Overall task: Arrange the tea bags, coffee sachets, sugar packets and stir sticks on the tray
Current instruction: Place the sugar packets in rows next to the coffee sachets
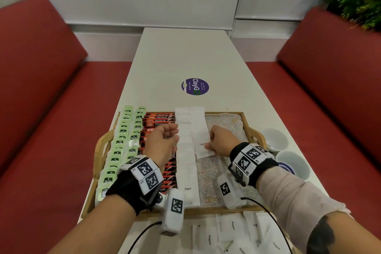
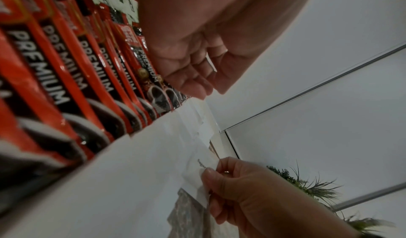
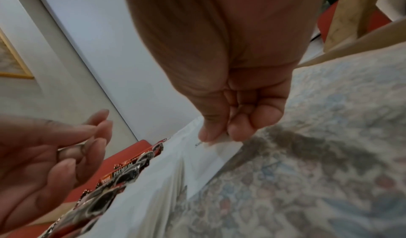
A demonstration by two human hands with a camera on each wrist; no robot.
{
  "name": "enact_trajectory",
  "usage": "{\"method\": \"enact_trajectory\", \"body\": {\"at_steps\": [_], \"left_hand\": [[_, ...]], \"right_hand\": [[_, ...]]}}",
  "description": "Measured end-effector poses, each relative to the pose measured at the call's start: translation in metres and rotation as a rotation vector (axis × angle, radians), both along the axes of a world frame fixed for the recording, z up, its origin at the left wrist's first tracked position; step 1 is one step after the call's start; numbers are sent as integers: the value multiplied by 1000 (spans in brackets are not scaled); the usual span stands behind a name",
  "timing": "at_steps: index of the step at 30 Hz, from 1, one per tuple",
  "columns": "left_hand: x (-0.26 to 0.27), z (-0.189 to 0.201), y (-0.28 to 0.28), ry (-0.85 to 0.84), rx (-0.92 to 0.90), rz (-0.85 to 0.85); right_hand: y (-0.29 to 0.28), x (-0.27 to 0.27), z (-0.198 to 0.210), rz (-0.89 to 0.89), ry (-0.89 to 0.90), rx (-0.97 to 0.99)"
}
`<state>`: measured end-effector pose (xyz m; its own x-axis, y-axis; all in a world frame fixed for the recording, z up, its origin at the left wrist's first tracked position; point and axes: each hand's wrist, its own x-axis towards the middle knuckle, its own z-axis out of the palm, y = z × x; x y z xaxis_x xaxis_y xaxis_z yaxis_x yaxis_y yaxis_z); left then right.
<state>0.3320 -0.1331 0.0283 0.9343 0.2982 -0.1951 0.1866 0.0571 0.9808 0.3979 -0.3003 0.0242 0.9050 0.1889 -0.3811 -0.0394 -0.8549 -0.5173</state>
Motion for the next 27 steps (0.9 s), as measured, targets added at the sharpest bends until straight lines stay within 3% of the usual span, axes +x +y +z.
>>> {"method": "enact_trajectory", "body": {"at_steps": [7,27], "left_hand": [[0,-1,-2,35,29,-72],[-2,8,-6,56,34,-124]], "right_hand": [[3,1,-2,-32,51,42],[7,-1,-3,-69,117,-137]]}}
